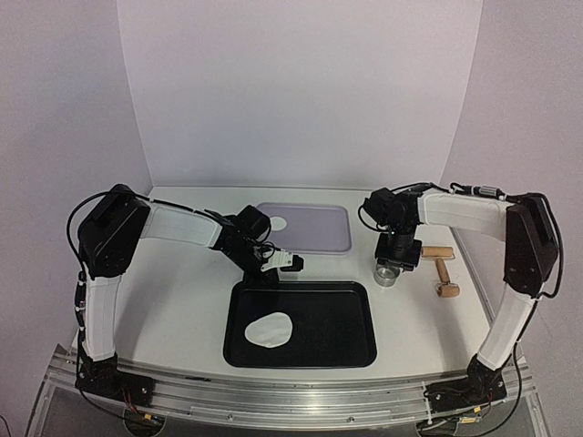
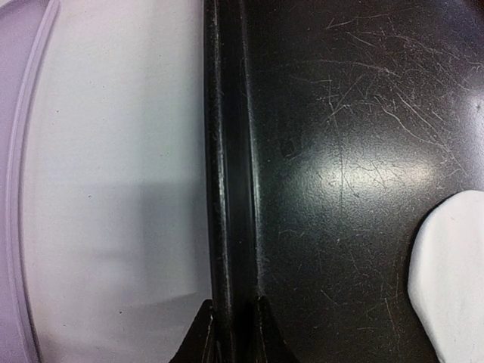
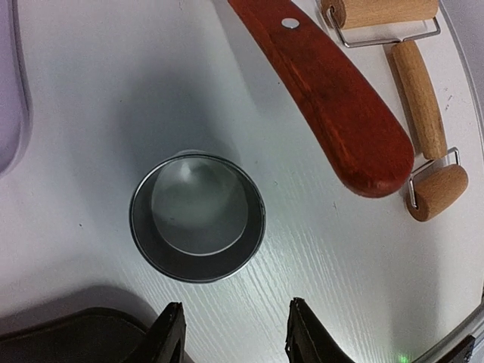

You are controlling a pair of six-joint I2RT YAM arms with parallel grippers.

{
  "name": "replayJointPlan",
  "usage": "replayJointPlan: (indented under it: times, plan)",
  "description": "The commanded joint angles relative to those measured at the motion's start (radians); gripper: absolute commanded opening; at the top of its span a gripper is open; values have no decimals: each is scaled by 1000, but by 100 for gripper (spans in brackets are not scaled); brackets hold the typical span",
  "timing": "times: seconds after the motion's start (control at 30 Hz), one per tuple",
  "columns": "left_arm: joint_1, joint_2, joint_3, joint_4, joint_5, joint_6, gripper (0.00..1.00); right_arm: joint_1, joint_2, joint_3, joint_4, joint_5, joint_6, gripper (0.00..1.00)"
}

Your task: Roll out the dumpling wrappers from the dough

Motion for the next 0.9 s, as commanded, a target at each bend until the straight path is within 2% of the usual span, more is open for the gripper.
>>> replayJointPlan:
  times: [0.0, 0.17, 0.4, 0.7, 0.77, 0.87]
  plan:
    - [-3, -11, 25, 9, -27, 53, 14, -27, 32, -13, 48, -4, 43, 41]
    - [-2, -24, 48, -16, -3, 40, 18, -61, 52, -46, 85, 0, 64, 39]
    - [-2, -29, 66, -34, 8, 30, 22, -78, 82, -56, 165, -31, 55, 30]
    - [-2, -31, 110, -82, 3, 7, 27, -91, 92, -90, 188, -31, 60, 23]
    - [-1, -29, 121, -92, 5, 0, 28, -91, 94, -87, 189, -31, 52, 20]
    - [-1, -29, 138, -105, 4, -16, 28, -92, 101, -84, 189, -30, 40, 11]
